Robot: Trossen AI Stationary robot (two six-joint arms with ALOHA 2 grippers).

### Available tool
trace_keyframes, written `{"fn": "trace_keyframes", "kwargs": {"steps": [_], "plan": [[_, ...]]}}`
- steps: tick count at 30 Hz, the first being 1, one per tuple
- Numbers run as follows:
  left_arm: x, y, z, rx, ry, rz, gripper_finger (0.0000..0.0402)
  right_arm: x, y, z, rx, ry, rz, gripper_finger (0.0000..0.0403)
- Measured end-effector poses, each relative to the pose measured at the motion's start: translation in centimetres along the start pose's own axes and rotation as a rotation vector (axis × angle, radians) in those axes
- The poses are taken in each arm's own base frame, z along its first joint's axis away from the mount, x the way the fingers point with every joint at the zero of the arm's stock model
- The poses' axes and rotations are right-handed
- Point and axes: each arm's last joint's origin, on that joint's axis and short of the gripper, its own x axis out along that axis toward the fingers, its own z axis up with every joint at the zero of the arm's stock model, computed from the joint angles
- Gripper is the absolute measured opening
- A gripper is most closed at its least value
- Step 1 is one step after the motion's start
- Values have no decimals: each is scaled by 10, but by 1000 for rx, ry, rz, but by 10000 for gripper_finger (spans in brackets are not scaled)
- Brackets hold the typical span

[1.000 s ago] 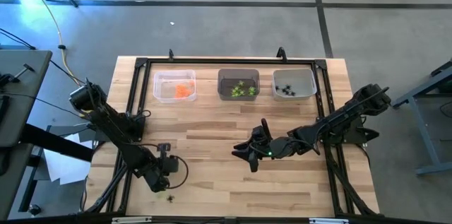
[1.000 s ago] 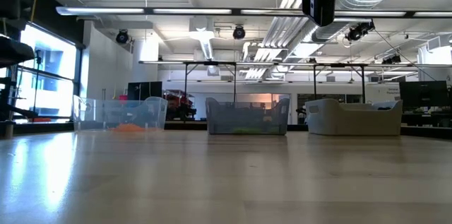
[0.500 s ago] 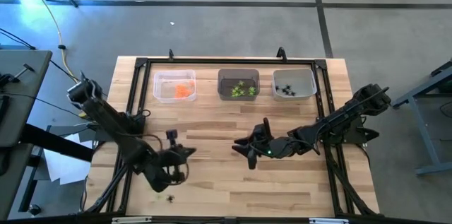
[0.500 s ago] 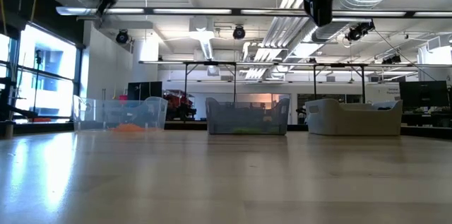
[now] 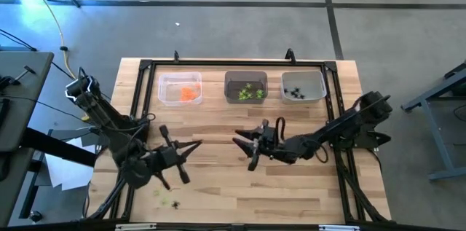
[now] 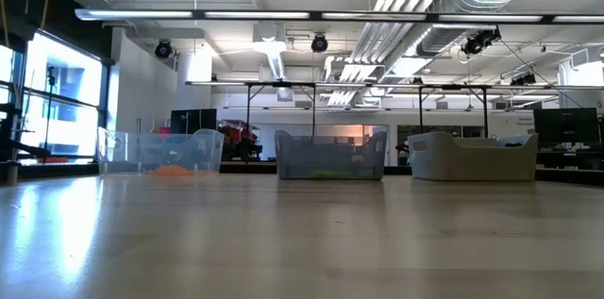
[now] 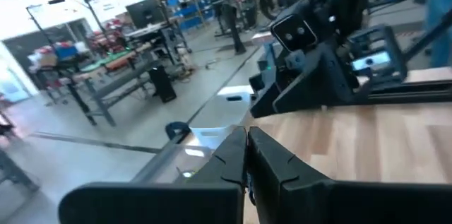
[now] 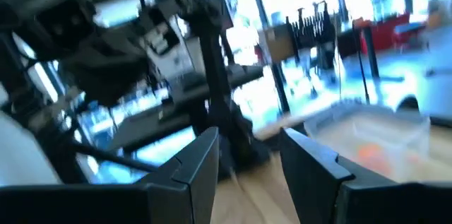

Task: Sort Halloween decoration
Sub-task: Put the black spider toy into the white bin

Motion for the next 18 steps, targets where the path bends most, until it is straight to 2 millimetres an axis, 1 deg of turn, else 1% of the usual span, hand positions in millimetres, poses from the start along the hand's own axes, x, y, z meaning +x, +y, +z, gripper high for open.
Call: {"fn": "trace_keyframes", "kwargs": {"steps": [3, 5, 8, 10, 12, 18], "plan": [[12, 0, 4, 5, -8, 37, 0, 14, 2, -5, 22, -71, 8, 147], [23, 2, 6, -15, -16, 22, 0, 28, 6, -8, 44, -95, 2, 147], [37, 4, 7, -34, -27, -46, 0, 49, 17, -13, 27, -100, 26, 147], [44, 7, 7, -41, -26, -37, 0, 59, 27, -11, 0, -95, 54, 147], [46, 10, 7, -36, -23, -26, 0, 66, 36, -4, -36, -79, 55, 147], [46, 11, 9, -29, -30, -32, 0, 77, 57, 11, -144, -2, 36, 147]]}}
